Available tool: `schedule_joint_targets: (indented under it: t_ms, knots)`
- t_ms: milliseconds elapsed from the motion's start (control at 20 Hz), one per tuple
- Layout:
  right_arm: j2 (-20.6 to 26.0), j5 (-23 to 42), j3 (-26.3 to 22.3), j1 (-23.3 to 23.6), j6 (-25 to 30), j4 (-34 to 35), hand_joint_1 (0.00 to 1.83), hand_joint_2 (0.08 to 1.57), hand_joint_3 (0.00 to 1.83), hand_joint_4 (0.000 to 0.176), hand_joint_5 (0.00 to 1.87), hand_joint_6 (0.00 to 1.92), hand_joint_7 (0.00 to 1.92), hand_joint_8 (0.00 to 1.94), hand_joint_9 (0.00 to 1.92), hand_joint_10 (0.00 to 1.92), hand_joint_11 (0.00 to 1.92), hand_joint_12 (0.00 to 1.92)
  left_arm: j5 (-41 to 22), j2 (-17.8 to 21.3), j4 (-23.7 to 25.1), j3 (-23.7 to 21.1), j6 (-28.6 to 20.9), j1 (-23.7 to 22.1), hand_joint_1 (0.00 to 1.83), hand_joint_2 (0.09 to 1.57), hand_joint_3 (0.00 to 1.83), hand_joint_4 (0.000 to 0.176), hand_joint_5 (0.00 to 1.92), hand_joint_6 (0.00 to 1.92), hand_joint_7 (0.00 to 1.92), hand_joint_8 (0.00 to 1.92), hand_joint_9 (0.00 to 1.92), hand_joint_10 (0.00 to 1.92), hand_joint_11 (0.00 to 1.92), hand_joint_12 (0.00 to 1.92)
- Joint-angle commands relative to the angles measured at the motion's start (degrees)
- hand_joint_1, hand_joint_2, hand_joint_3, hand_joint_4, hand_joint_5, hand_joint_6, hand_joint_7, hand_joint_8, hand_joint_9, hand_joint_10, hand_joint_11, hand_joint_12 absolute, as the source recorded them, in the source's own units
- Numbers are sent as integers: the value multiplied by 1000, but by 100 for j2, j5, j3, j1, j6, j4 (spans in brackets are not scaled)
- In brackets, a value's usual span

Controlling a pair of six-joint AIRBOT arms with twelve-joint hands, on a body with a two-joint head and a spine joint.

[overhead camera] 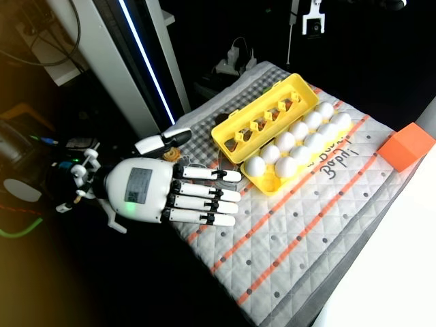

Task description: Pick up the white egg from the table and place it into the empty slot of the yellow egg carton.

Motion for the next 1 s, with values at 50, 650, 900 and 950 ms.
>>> schedule_joint_targets:
  t_ms: [50, 650, 900, 950]
  knots:
    - [-4, 666, 11, 61, 49, 186, 450, 761, 14, 123, 96, 7, 72, 8, 23, 8, 0, 0, -691, 15, 17, 23, -44, -18, 0, 886, 11, 53, 0, 0, 0, 0, 0, 0, 0, 0]
    - [-144, 540, 225, 305, 49, 150, 513, 782, 0, 113, 166, 5, 173, 2, 109, 0, 87, 43, -663, 2, 55, 52, -53, -80, 0, 884, 4, 44, 0, 0, 0, 0, 0, 0, 0, 0]
    - [-288, 378, 421, 402, 281, 50, 547, 777, 0, 128, 205, 11, 237, 16, 188, 21, 172, 86, -666, -8, 55, 55, -54, -81, 0, 888, 3, 44, 0, 0, 0, 0, 0, 0, 0, 0]
    - [-334, 379, 488, 402, 429, 21, 577, 776, 0, 128, 220, 14, 244, 15, 185, 17, 157, 82, -666, -8, 55, 55, -54, -81, 0, 888, 2, 43, 0, 0, 0, 0, 0, 0, 0, 0]
